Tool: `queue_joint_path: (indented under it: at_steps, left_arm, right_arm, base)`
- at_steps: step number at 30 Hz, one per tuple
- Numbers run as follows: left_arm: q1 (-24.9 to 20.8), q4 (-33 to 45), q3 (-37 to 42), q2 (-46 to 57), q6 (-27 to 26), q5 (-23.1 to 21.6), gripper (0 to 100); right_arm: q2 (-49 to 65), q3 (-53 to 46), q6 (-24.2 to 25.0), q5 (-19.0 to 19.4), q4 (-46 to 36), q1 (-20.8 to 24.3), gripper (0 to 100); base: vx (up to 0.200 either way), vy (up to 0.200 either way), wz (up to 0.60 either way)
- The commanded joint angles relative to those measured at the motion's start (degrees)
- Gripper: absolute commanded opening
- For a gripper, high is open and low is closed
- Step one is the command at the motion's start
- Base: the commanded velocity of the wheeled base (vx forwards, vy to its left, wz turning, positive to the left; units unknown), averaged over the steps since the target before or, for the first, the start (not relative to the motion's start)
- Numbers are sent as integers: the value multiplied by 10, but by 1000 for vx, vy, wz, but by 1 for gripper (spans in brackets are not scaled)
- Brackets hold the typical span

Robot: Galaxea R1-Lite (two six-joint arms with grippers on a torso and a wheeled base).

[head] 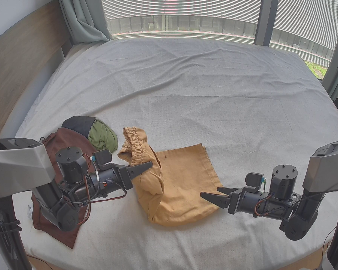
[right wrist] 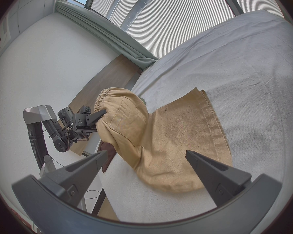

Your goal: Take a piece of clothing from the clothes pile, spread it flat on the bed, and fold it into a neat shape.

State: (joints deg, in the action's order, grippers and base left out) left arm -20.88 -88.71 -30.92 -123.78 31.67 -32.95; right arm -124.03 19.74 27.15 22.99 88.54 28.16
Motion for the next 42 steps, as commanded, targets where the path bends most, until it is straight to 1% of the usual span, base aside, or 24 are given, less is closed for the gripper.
queue_joint_path:
  at_steps: [1, 12, 24, 27, 29, 34, 42]
  left_arm:
    - [-8, 0, -10, -13, 1, 1, 0]
    - [-30, 0, -32, -28, 1, 3, 0]
    - [-56, -1, -71, -69, 1, 30, 0]
    - [-63, -1, -81, -75, 11, 37, 0]
    - [-72, -1, -93, -85, 30, 48, 0]
    - [-88, -1, -99, -101, 46, 51, 0]
    - [-107, 0, -134, -141, 49, 54, 0]
  right_arm:
    - [1, 0, 0, 0, 1, -1, 100]
    - [2, 6, 0, 1, 0, -7, 100]
    - [1, 15, 0, 0, 0, -17, 100]
    - [1, 16, 0, 1, 0, -19, 100]
    - [0, 18, 0, 1, 0, -23, 100]
    - [-1, 20, 0, 1, 0, -25, 100]
    - [-1, 26, 0, 0, 0, -32, 100]
  base:
    - [0, 0, 0]
    - [0, 0, 0]
    - [0, 0, 0]
    - [0, 0, 0]
    - [0, 0, 0]
    - [0, 0, 0]
    - [0, 0, 0]
